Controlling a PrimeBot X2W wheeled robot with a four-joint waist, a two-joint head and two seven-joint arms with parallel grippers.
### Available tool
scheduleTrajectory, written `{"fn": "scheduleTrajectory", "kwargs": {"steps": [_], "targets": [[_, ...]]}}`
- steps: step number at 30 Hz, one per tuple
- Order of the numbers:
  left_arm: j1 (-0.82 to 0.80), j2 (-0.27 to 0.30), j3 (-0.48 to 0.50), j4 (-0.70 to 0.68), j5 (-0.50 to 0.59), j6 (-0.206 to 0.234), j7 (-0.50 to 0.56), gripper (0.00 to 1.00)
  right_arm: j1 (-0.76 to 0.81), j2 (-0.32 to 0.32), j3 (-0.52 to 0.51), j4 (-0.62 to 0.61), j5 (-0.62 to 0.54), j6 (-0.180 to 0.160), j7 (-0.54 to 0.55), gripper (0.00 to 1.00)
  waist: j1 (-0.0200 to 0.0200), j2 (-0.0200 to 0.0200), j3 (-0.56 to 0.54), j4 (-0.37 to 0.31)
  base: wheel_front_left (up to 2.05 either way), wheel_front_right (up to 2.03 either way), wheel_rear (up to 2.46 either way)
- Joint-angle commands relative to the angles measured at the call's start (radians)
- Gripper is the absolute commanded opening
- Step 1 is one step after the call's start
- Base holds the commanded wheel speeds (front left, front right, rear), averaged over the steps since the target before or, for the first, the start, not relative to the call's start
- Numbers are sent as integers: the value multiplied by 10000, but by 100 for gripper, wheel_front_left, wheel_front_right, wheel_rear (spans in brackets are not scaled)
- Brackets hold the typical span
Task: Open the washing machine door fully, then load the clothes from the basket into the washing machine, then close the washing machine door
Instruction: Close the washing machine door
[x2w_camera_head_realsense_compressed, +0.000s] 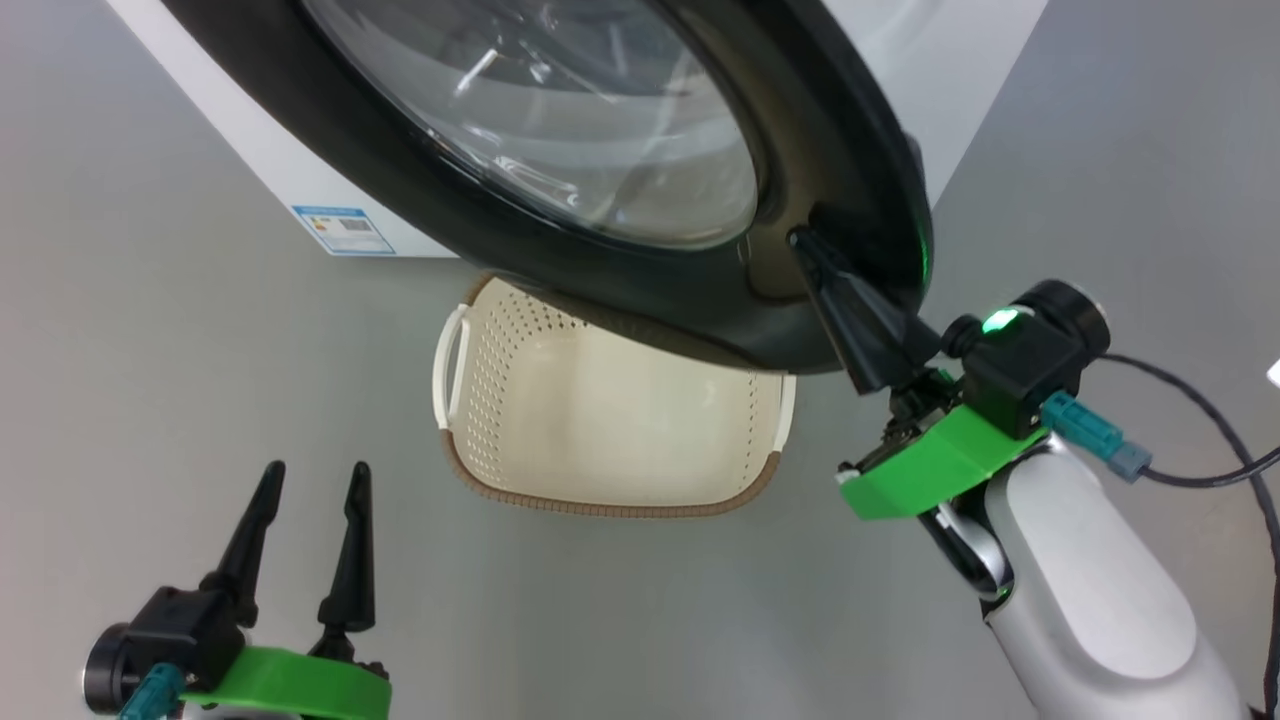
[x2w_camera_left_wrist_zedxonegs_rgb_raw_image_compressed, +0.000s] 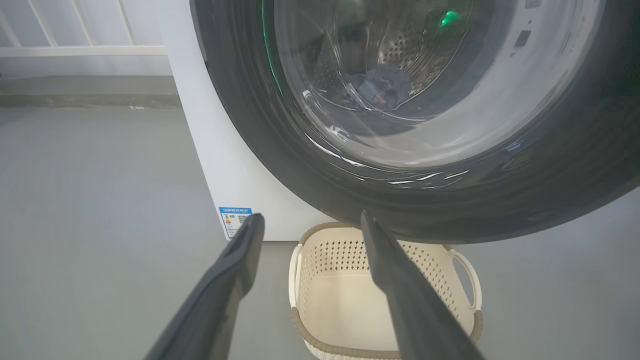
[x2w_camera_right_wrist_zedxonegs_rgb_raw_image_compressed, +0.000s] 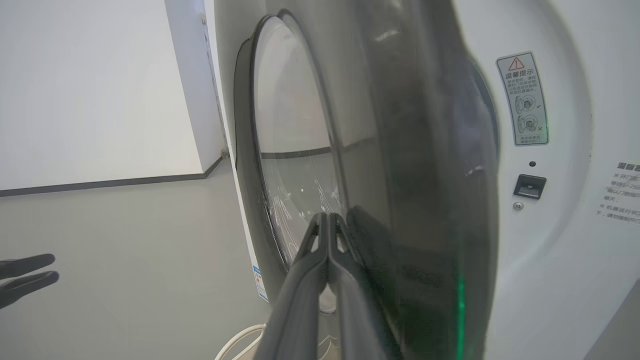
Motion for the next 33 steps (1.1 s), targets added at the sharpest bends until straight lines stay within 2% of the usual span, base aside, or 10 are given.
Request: {"fn": "scheduleTrajectory", "kwargs": {"steps": [1,18,33], "targets": [[-305,149,328,-329,64,-23,-65,100,-269,32,32,-217,-123,62,-48,0,0,0,197,-64,0,0,0],[-533,282,114,-726,57,-23,-65,100,-1511,-127,-258,243,-146,62,-48,0,0,0,852,-50,0,0,0],[-756,406,25,-1029,95,-23,-65,100,-2897,-514,-450,591,-274,62,-48,0,0,0,1656,18,0,0,0]]}}
